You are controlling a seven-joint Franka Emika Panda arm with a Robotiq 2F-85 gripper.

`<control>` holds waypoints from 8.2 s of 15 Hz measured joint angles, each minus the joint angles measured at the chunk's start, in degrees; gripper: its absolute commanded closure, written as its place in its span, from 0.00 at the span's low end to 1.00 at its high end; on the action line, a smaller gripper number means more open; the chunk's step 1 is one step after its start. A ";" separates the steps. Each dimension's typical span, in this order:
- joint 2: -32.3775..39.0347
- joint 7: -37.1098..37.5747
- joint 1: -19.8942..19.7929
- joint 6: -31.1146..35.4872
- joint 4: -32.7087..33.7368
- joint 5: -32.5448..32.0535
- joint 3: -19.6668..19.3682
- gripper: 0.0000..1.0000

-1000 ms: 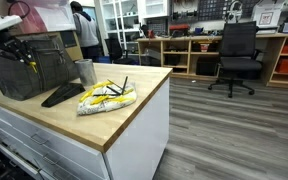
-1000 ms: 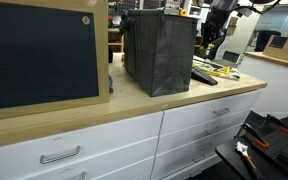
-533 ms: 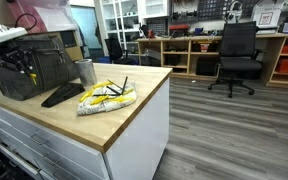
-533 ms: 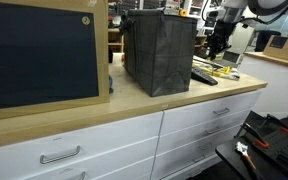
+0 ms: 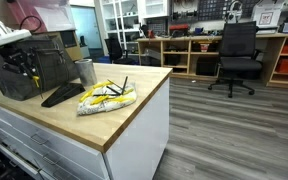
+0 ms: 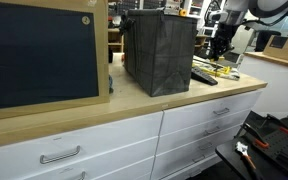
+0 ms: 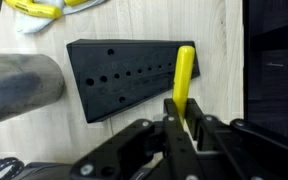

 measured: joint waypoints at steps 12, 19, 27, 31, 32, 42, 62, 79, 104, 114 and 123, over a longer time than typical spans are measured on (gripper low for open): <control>0.41 -0.09 -1.31 0.00 -0.08 0.00 -1.40 0.96; 0.88 -0.13 -1.55 0.00 -0.05 0.00 -1.44 0.96; 1.47 -0.13 -2.25 0.92 0.80 -0.09 -1.44 0.96; 2.31 -0.13 -2.31 2.38 1.54 -0.09 -1.42 0.96; 2.70 -0.13 -2.31 2.76 1.76 -0.09 -1.40 0.96; 4.20 -0.13 -1.96 4.24 2.74 1.04 -0.37 0.96; 3.76 -0.13 -2.78 1.98 1.29 3.31 -0.38 0.96; 3.38 -0.13 -3.80 1.63 1.65 3.25 -0.56 0.85; 3.64 -5.40 -2.77 3.84 0.74 11.07 -0.59 0.85; 3.64 -5.40 -2.77 3.84 0.74 11.07 -0.59 0.85; 3.64 -5.40 -2.77 3.84 0.74 11.07 -0.59 0.85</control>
